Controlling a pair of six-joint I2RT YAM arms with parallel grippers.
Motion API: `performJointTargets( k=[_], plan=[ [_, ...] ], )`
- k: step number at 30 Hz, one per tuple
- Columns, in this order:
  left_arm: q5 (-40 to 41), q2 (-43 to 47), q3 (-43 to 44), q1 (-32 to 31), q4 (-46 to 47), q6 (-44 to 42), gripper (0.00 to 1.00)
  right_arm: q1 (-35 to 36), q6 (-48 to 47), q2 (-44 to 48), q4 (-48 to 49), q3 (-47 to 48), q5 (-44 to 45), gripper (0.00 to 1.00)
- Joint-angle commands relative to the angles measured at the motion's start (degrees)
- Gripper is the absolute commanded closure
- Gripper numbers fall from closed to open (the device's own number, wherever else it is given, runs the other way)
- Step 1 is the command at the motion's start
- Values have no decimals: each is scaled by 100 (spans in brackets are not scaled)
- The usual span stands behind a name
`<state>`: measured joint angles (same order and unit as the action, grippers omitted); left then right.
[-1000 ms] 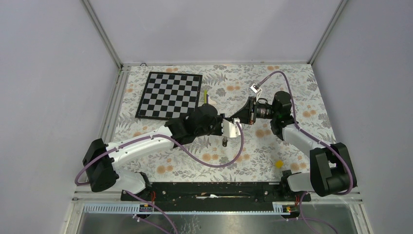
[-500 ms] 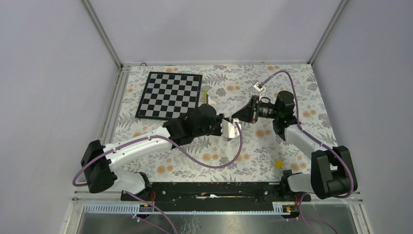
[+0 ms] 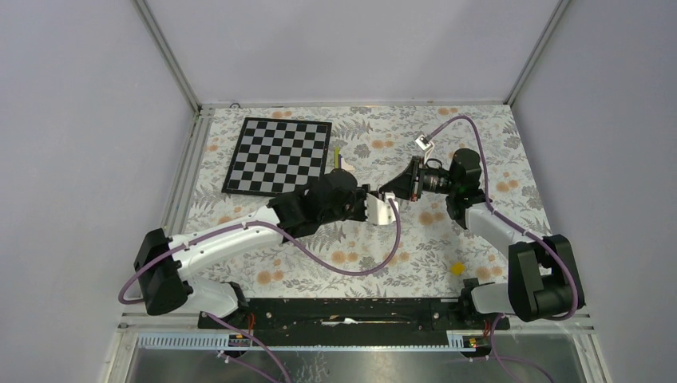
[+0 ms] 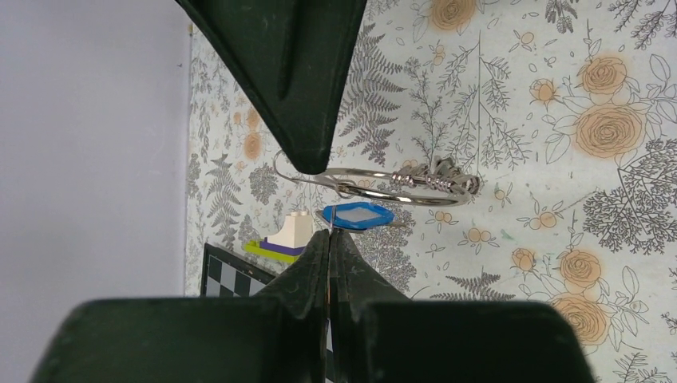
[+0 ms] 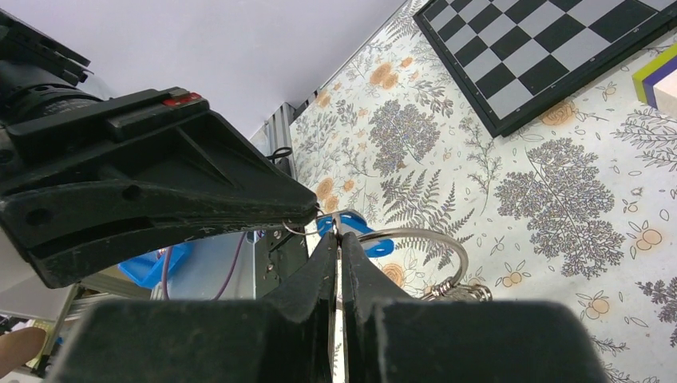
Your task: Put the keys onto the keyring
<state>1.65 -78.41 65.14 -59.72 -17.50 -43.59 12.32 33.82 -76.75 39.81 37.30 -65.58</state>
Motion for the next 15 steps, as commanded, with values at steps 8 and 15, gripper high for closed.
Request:
performJointTargets(
  k=[8,15],
  plan=[
    [616,-198,326,-87,290,-137,100,155,29,-166,331,29,-110,100],
    [723,-223,302,-100,375,-194,100,199,26,-204,330,34,-125,100]
  ],
)
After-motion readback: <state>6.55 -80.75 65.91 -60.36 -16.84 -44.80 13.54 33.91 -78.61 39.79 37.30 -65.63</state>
